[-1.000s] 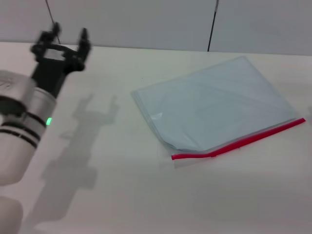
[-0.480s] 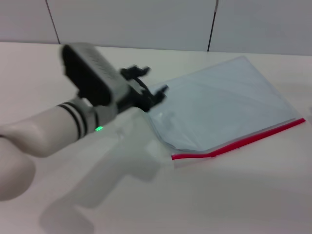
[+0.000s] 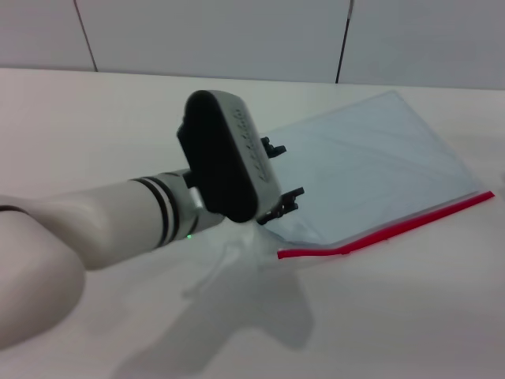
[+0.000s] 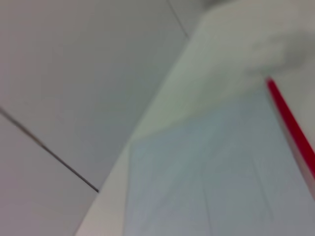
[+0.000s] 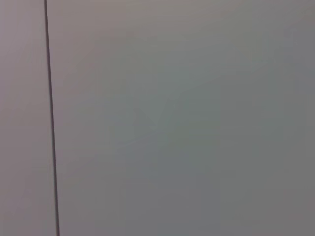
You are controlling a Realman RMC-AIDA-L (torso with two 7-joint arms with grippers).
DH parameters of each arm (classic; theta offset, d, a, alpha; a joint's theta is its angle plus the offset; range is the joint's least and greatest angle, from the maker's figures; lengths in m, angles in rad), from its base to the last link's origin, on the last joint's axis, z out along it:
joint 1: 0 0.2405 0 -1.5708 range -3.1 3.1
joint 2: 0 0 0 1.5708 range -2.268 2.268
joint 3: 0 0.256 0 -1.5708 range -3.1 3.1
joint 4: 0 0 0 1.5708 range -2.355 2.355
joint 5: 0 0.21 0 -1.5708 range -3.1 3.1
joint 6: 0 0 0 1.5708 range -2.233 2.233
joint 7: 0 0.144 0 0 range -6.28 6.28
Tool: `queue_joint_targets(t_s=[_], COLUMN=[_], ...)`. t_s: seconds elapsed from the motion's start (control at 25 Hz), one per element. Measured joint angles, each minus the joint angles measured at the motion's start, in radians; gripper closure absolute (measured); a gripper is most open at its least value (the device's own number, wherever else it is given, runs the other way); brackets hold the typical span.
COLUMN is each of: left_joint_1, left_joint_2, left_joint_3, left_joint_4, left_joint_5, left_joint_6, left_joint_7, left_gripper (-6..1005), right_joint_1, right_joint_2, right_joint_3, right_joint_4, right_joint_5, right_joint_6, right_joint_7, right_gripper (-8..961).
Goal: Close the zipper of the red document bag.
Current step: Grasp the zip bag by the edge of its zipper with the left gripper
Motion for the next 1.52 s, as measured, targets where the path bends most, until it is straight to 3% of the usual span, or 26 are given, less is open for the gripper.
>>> queue_joint_targets(t_s=[0.04, 0.12, 0.48, 0.88, 1.08, 1.28, 1.52], left_joint_1=[0.015, 0.024, -0.038, -0.044, -0.051, -0.055, -0.054], left_joint_2=[-0.022, -0.043, -0.04, -0.039, -0.038, -0.039, -0.039], left_joint_3=[-0.012, -0.013, 0.121, 0.154, 0.161, 0.162, 0.162], left_joint_4=[0.024, 0.043, 0.084, 0.076, 0.012, -0.099, -0.154], left_joint_5=[0.062, 0.146, 0.248, 0.25, 0.251, 0.252, 0.252], left_joint_6=[0.043, 0.102, 0.257, 0.297, 0.23, 0.073, -0.046], left_joint_7=[0.0, -0.012, -0.041, -0.045, -0.012, 0.059, 0.071], left_gripper=[351, 352, 352, 354, 355, 356, 357], right_joint_1=[0.0, 0.001, 0.005, 0.002, 0.003, 0.006, 0.006], right_joint_2=[0.0, 0.0, 0.0, 0.0, 0.0, 0.0, 0.0], right_joint_3=[0.0, 0.0, 0.0, 0.0, 0.0, 0.0, 0.0], right_joint_4=[0.0, -0.001, 0.002, -0.001, -0.001, 0.0, 0.001], right_joint_5=[0.0, 0.0, 0.0, 0.0, 0.0, 0.0, 0.0], right_joint_6=[0.0, 0.0, 0.0, 0.0, 0.0, 0.0, 0.0], right_joint_7=[0.0, 0.0, 0.0, 0.001, 0.0, 0.0, -0.001], right_gripper=[50, 50, 50, 51, 51, 51, 52])
